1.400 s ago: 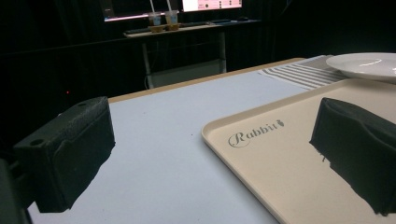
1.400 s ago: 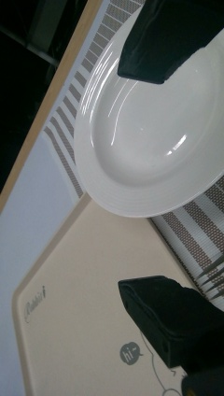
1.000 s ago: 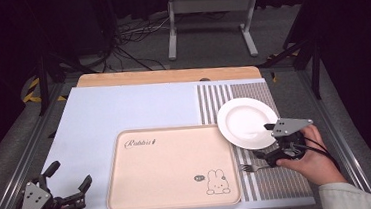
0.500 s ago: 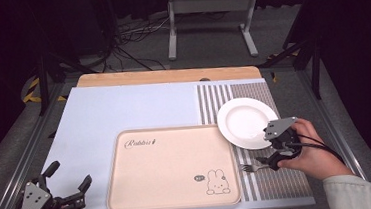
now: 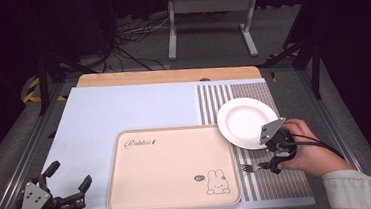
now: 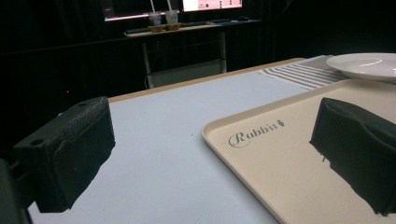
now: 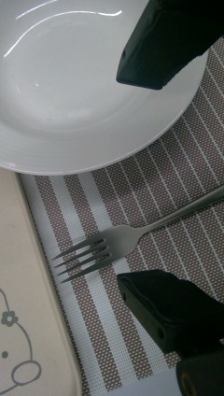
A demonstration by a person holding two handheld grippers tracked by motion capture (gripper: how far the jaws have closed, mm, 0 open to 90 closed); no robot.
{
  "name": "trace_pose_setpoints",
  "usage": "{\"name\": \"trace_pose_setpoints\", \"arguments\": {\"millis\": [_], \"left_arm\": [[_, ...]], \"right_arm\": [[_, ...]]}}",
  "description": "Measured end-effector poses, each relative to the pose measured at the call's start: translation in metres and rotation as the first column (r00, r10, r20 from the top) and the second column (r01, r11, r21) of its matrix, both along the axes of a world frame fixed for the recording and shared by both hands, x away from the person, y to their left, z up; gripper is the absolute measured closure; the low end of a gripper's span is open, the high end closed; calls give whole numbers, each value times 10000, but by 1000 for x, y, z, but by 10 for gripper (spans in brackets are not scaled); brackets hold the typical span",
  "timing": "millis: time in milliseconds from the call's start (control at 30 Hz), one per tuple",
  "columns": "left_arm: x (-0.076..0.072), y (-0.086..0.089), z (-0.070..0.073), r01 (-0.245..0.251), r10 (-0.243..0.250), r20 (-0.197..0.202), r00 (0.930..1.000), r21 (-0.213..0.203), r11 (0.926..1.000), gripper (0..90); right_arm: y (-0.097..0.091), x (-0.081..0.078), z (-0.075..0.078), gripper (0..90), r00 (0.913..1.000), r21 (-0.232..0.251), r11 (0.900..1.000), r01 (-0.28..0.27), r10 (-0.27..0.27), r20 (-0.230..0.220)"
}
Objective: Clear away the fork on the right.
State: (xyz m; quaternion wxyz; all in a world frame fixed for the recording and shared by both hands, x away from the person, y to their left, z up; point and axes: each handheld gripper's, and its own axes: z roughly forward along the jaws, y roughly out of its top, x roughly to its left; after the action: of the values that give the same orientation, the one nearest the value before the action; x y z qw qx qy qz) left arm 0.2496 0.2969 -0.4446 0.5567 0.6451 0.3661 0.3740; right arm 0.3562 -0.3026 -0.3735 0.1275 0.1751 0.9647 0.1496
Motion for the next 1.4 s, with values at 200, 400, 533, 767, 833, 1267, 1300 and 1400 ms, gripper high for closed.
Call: {"name": "trace_pose_setpoints", "arguments": {"millis": [200,400,533,767,833,1267,1300,1400], "left_arm": [[0,0,0,2,-2,3,10000,-7,10000,3],[0,0,0,-7,7,-2,10000,-5,10000,3],[0,0,0,5,-5,-28,10000,-26,10000,3],[0,0,0,0,0,-6,10000,-17,10000,3],[0,0,0,-3,3,-10,10000,-14,10000,3],[0,0,0,-5,6,-14,10000,27,10000,3],[0,0,0,-7,7,-13,10000,28,10000,3],[0,0,0,-2,2,-19,10000,31,10000,3]], "right_arm": [[2,0,-1,56,9998,-310,9995,-69,63,-208],[4,1,-5,67,9990,-600,9980,-202,178,-403],[4,1,-6,129,9980,-667,9968,-445,413,-488],[4,1,-17,333,9758,-1166,9754,-1869,1707,-1365],[4,0,-19,359,9725,-1186,9734,-1958,1772,-1510],[-3,6,-33,613,9438,-2153,9307,-2958,2500,-2161],[-4,7,-33,645,9418,-2258,9266,-3009,2514,-2233],[-3,8,-35,720,9339,-2540,9115,-3235,2643,-2409]]}}
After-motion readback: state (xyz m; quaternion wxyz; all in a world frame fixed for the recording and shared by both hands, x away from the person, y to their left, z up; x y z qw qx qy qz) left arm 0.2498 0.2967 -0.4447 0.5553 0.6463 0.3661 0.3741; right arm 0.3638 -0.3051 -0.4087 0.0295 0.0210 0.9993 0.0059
